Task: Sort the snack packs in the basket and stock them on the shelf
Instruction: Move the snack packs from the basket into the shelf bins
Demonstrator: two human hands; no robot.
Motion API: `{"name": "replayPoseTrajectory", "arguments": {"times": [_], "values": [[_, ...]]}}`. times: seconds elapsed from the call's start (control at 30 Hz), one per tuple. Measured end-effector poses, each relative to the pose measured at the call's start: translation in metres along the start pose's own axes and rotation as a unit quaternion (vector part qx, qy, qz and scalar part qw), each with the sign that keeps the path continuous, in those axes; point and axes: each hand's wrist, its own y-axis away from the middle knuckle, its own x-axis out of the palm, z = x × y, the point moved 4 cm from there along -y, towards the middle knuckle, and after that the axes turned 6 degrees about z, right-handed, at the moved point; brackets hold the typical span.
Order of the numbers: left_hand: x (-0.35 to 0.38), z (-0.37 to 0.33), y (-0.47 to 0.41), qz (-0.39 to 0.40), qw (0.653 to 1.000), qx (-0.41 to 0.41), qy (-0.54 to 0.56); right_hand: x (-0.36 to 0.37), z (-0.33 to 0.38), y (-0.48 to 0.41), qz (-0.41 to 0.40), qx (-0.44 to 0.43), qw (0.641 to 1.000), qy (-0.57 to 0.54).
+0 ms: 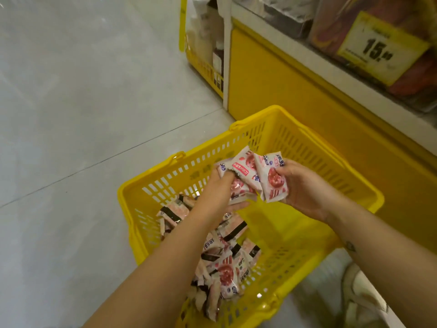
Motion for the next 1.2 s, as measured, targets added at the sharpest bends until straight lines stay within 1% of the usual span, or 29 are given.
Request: {"name": "replayPoseTrajectory", "arguments": {"times": [0.07, 0.13, 0.23, 0.3, 0.33, 0.37, 0.4, 0.5, 0.63, 0.7, 0.77, 0.83, 0.9, 0.97, 1.0, 1.1, 1.2], "values": [[0.003, -0.019, 0.008, 0.019, 0.999, 0.0, 0.036, 0.003, 0.021, 0.011, 0.005, -0.011, 0.999, 0.038], [0.004, -0.036, 0.016, 0.055, 0.998, -0.013, 0.04, 0.008, 0.047, 0.027, 0.027, -0.007, 0.996, 0.082], [0.009, -0.066, 0.035, 0.113, 0.993, -0.035, -0.02, 0.017, 0.084, 0.054, 0.069, 0.009, 0.981, 0.181], [0.019, -0.084, 0.048, 0.141, 0.987, -0.04, -0.059, 0.027, 0.106, 0.069, 0.083, -0.005, 0.972, 0.22], [0.026, -0.093, 0.055, 0.145, 0.987, -0.041, -0.061, 0.032, 0.117, 0.078, 0.084, -0.019, 0.968, 0.235], [0.033, -0.101, 0.061, 0.164, 0.983, -0.03, -0.08, 0.038, 0.126, 0.086, 0.082, -0.034, 0.964, 0.249], [0.042, -0.109, 0.069, 0.194, 0.977, -0.03, -0.084, 0.042, 0.134, 0.095, 0.081, -0.05, 0.961, 0.26], [0.068, -0.133, 0.094, 0.287, 0.956, -0.053, -0.025, 0.05, 0.154, 0.123, 0.07, -0.107, 0.955, 0.268], [0.095, -0.163, 0.122, 0.359, 0.932, -0.039, 0.0, 0.058, 0.173, 0.161, 0.056, -0.2, 0.951, 0.231], [0.107, -0.175, 0.133, 0.366, 0.93, -0.023, -0.003, 0.063, 0.181, 0.179, 0.044, -0.23, 0.947, 0.219], [0.123, -0.187, 0.141, 0.345, 0.939, -0.003, 0.007, 0.066, 0.19, 0.197, 0.014, -0.259, 0.942, 0.211], [0.138, -0.197, 0.145, 0.316, 0.947, 0.011, 0.048, 0.066, 0.196, 0.213, -0.043, -0.299, 0.935, 0.184], [0.154, -0.207, 0.149, 0.295, 0.95, 0.037, 0.1, 0.063, 0.196, 0.227, -0.111, -0.333, 0.927, 0.134], [0.172, -0.218, 0.154, 0.275, 0.949, 0.078, 0.135, 0.061, 0.192, 0.238, -0.165, -0.351, 0.919, 0.074], [0.182, -0.223, 0.156, 0.261, 0.95, 0.104, 0.138, 0.06, 0.19, 0.242, -0.18, -0.358, 0.915, 0.046], [0.218, -0.233, 0.165, 0.246, 0.941, 0.192, 0.13, 0.061, 0.192, 0.261, -0.187, -0.374, 0.908, 0.009], [0.249, -0.242, 0.179, 0.279, 0.926, 0.223, 0.12, 0.058, 0.205, 0.289, -0.156, -0.396, 0.905, 0.02]]}}
